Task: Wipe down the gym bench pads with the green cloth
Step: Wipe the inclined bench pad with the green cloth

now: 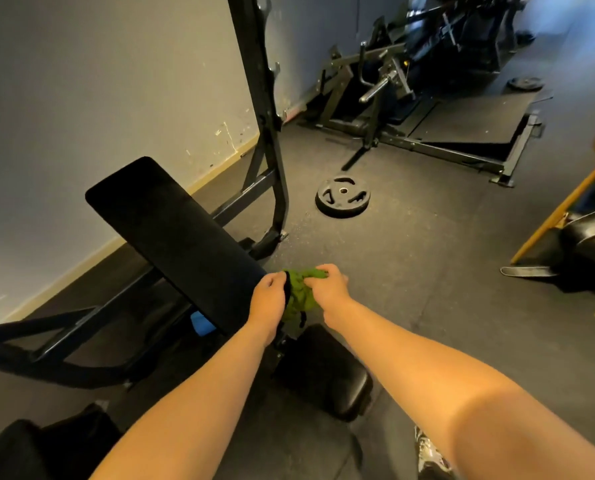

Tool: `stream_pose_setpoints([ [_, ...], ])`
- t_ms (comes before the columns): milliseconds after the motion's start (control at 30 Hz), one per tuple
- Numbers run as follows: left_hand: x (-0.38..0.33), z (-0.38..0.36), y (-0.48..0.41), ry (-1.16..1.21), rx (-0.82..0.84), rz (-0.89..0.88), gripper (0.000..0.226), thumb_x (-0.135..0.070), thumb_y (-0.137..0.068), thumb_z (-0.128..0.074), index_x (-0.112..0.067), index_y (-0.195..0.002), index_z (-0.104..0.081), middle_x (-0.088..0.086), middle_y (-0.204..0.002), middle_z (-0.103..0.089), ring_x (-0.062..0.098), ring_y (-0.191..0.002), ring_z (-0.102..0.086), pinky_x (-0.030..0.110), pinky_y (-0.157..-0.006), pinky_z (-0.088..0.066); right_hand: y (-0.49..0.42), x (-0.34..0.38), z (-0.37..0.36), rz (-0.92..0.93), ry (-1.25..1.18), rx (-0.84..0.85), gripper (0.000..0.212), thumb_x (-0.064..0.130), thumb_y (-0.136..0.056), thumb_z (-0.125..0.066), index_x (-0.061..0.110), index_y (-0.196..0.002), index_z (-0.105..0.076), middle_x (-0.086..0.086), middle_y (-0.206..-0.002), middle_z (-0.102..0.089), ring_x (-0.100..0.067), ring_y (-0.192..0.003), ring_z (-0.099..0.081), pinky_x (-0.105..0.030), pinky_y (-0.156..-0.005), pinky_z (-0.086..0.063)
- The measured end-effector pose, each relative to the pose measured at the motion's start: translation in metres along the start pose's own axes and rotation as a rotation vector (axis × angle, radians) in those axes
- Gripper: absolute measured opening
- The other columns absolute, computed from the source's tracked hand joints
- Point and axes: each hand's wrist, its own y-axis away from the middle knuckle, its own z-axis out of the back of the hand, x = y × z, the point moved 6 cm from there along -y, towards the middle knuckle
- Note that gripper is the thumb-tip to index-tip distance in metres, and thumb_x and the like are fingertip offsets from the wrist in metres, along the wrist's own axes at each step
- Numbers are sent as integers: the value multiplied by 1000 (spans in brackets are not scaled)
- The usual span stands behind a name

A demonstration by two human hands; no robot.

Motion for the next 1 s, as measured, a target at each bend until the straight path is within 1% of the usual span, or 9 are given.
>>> stream_pose_setpoints([
  [100, -39, -62, -29, 6, -7, 9, 36, -53, -101, -48, -28, -122, -61, 2, -116, -66, 19, -109, -63, 43, -99, -51, -45, 33, 52, 106, 159, 13, 13, 17, -92, -66, 18, -93, -53, -3, -110, -45, -18, -88, -56, -34, -73, -51],
  [200, -69, -120, -54, -2, 25, -17, 41, -65, -86, -64, -35, -112, -60, 0, -116, -66, 19, -107, -65, 45, -98, -54, -89, 68, 100, 208, 321, 42, 16, 22, -90, -66, 18, -84, -52, -6, -100, -55, -17, -80, -55, -28, -58, -39],
  [300, -94, -158, -74, -33, 34, -66, 34, -47, -87, -73, -35, -114, -58, -1, -116, -65, 17, -106, -66, 44, -96, -56, -121, 106, 139, 288, 451, 37, 19, 24, -88, -68, 19, -78, -52, -5, -97, -56, -23, -84, -58, -30, -62, -40],
  [367, -114, -168, -91, -80, -21, -116, 27, -32, -91, -72, -33, -114, -59, -3, -110, -66, 14, -102, -66, 41, -93, -57, -141, 132, 152, 347, 543, 43, 21, 27, -87, -69, 19, -73, -55, -2, -88, -59, -22, -81, -59, -32, -66, -44],
  [433, -128, -168, -107, -153, -93, -149, 23, -26, -93, -69, -30, -114, -62, -4, -107, -67, 13, -100, -65, 38, -90, -57, -158, 152, 153, 396, 609, 56, 26, 31, -87, -69, 20, -68, -55, 2, -78, -56, -21, -76, -58, -32, -66, -44],
  [600, -148, -144, -153, -175, -296, -156, 19, -20, -97, -63, -26, -115, -64, -6, -104, -66, 12, -99, -63, 28, -80, -53, -198, 183, 120, 485, 671, 199, 28, 34, -84, -72, 27, -70, -49, 8, -79, -50, -18, -77, -54, -33, -68, -42],
  [733, -154, -117, -195, -96, -457, -128, 16, -18, -95, -65, -26, -109, -62, -4, -104, -64, 11, -96, -61, 21, -69, -47, -233, 201, 71, 555, 697, 399, 32, 28, -79, -78, 23, -71, -47, 0, -81, -56, -17, -73, -52, -32, -60, -39],
  [900, -163, -74, -231, 36, -592, -32, 16, -16, -95, -65, -22, -107, -57, 0, -103, -61, 14, -94, -62, 22, -67, -47, -274, 220, 3, 482, 748, 634, 28, 27, -77, -78, 22, -76, -51, 2, -73, -61, -13, -69, -59, -26, -58, -46],
  [1000, -171, -40, -244, 53, -702, 12, 13, -16, -94, -65, -23, -97, -55, 2, -99, -61, 12, -86, -60, 23, -66, -46, -287, 241, -36, 452, 735, 720, 28, 30, -81, -76, 21, -76, -50, 3, -70, -59, -11, -64, -55, -24, -55, -42],
])
